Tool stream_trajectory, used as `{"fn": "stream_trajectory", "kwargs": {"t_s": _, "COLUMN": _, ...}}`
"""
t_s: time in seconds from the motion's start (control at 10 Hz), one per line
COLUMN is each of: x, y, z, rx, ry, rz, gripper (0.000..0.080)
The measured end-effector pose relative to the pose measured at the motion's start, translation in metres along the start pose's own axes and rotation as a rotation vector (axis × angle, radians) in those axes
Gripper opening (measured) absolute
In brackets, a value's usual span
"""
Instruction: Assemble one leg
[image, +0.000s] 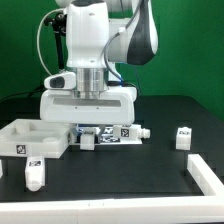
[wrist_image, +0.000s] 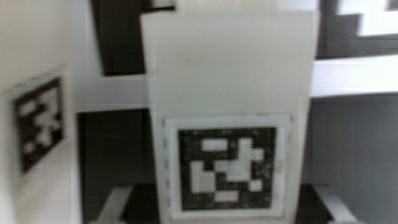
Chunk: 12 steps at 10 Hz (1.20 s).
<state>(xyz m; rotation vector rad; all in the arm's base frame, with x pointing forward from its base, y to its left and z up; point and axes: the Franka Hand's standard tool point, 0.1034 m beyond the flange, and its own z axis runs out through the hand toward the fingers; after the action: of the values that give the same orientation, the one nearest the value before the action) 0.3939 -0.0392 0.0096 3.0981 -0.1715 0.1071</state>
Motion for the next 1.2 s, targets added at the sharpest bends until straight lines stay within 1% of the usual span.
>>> {"fn": "stream_trajectory", "kwargs": {"t_s": 0.3, "x": 0.0, "y": 0.0, "z": 0.0, "rx": 0.0, "ry": -0.001, "rz": 0.0, "gripper": 0.0287}}
{"fn": "stream_trajectory", "kwargs": {"t_s": 0.4, "x": 0.0, "y": -0.001, "z": -0.001, "rx": 0.005, "ry": -0.009, "rz": 0.0, "gripper": 0.0478}}
{"fn": "stream_trajectory", "kwargs": {"t_s": 0.5, "x": 0.005, "y": -0.007, "z": -0.014, "rx": 0.034, "ry": -0.035, "rz": 0.003, "gripper": 0.061}}
{"fn": "stream_trajectory", "kwargs": {"t_s": 0.6, "x": 0.008, "y": -0.007, "z": -0.031, "rx": 0.069, "ry": -0.068, "rz": 0.017, "gripper": 0.061}}
{"fn": "stream_trajectory", "kwargs": {"t_s": 0.7, "x": 0.018, "y": -0.001, "z": -0.057, "rx": 0.11, "ry": -0.089, "rz": 0.045, "gripper": 0.0637}}
{"fn": "stream_trajectory", "kwargs": {"t_s": 0.8, "x": 0.031, "y": 0.017, "z": -0.079, "rx": 0.128, "ry": -0.077, "rz": 0.081, "gripper": 0.0648}}
{"fn": "stream_trajectory", "kwargs": {"t_s": 0.9, "x": 0.034, "y": 0.034, "z": -0.078, "rx": 0.126, "ry": -0.059, "rz": 0.059, "gripper": 0.0648}}
{"fn": "stream_trajectory", "kwargs": {"t_s": 1.0, "x": 0.03, "y": 0.047, "z": -0.071, "rx": 0.129, "ry": -0.067, "rz": 0.053, "gripper": 0.0649}}
{"fn": "stream_trajectory", "kwargs": {"t_s": 1.2, "x": 0.029, "y": 0.046, "z": -0.07, "rx": 0.127, "ry": -0.072, "rz": 0.062, "gripper": 0.0649}}
